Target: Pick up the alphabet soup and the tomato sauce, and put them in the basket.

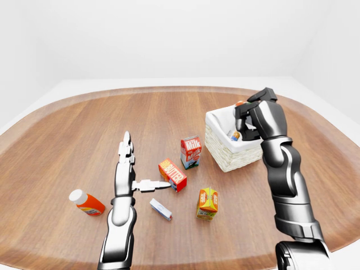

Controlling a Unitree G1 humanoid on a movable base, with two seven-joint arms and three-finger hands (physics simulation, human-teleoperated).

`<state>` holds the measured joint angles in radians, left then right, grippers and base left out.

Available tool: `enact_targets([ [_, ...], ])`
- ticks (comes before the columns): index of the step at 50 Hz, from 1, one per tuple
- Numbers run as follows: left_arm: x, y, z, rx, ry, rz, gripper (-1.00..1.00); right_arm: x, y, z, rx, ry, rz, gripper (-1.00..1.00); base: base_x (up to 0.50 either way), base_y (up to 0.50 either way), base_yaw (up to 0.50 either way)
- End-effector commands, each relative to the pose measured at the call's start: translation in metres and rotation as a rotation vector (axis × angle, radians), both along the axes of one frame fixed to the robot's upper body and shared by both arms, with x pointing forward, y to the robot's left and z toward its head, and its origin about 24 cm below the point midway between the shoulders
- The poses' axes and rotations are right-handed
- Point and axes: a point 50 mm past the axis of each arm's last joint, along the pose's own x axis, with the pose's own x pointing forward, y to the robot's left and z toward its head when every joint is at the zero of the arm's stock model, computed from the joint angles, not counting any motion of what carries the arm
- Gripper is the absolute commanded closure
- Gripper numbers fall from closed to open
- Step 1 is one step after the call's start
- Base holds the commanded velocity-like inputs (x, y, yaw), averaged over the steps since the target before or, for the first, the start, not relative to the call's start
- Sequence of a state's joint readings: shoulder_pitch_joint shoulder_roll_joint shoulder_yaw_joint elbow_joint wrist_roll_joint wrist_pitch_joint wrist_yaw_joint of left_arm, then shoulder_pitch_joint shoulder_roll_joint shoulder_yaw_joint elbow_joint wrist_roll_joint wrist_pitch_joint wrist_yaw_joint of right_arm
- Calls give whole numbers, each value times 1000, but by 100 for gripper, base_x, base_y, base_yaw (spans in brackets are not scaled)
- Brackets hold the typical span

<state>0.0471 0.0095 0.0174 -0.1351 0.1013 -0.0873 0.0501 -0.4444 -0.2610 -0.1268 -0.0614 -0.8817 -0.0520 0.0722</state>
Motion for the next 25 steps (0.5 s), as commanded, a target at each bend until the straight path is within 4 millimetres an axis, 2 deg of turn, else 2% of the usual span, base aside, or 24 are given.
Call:
enact_targets([
  [1, -2, 3, -2, -22, 9, 3, -100, 12, -1, 2, -12, 2, -26, 100, 0, 0, 0],
  [7, -1, 3, 2, -20, -7, 0, -100, 20, 0, 3, -31, 6, -27, 100, 0, 0, 0],
  [15, 0, 3, -3, -21, 14, 1, -100, 32, 0, 1, -55, 22, -35, 100, 0, 0, 0],
  [19, -1, 2, 2, -21, -10, -1, -100, 38, -3, -3, -59, 34, -42, 100, 0, 0, 0],
  [25, 0, 2, -2, -23, 7, 2, -100, 48, -5, -7, -84, 61, -68, 100, 0, 0, 0],
])
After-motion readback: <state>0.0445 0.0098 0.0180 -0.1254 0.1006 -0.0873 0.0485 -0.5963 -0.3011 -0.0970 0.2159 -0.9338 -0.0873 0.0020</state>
